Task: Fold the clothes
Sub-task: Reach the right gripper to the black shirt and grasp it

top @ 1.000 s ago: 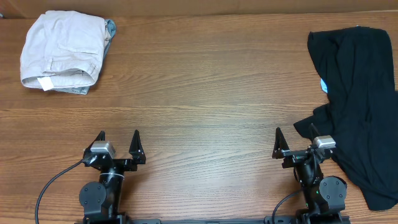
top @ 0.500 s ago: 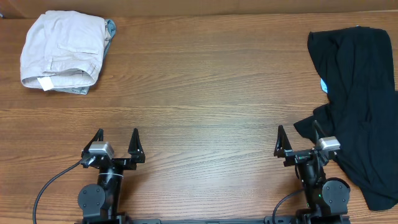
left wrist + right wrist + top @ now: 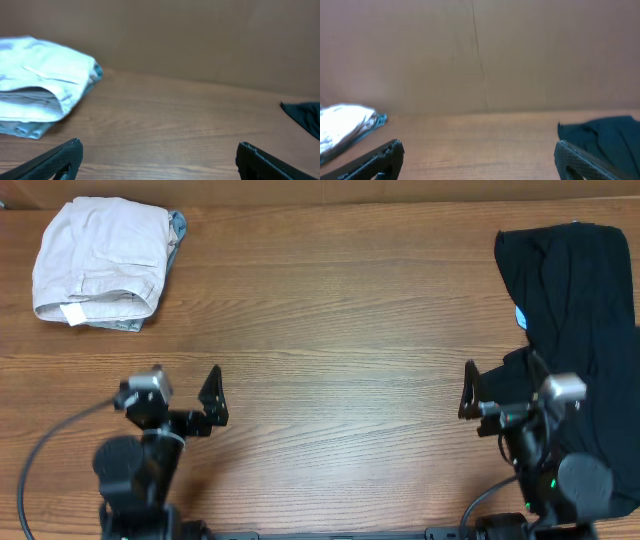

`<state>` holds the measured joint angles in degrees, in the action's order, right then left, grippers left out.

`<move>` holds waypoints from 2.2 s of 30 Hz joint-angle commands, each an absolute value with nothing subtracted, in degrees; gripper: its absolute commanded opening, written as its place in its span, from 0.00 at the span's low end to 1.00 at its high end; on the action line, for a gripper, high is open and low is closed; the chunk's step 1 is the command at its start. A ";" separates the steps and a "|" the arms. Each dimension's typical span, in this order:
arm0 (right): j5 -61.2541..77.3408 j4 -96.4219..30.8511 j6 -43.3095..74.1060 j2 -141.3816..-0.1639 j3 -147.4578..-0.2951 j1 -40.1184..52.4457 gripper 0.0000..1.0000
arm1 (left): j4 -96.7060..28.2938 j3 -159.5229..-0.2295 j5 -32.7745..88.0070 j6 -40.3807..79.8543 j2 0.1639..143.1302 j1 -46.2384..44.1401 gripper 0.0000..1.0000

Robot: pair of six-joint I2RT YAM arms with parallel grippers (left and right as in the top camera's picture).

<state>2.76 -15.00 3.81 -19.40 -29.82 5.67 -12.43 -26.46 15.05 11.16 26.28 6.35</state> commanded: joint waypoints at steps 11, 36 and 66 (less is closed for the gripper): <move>3.77 -39.86 2.92 -55.61 -68.82 6.04 1.00 | -39.99 -63.48 22.33 1.91 60.40 5.98 1.00; -0.19 -47.66 19.79 -96.62 -77.23 -24.67 0.97 | -44.07 -69.87 25.98 2.13 88.31 5.96 1.00; -0.47 -52.21 17.54 -109.32 -77.21 -28.95 0.53 | -41.91 -69.87 25.98 5.37 88.31 5.96 0.98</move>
<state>-0.05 -52.10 18.13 -109.36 -75.85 -29.08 -42.15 -68.95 24.91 4.51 88.25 6.35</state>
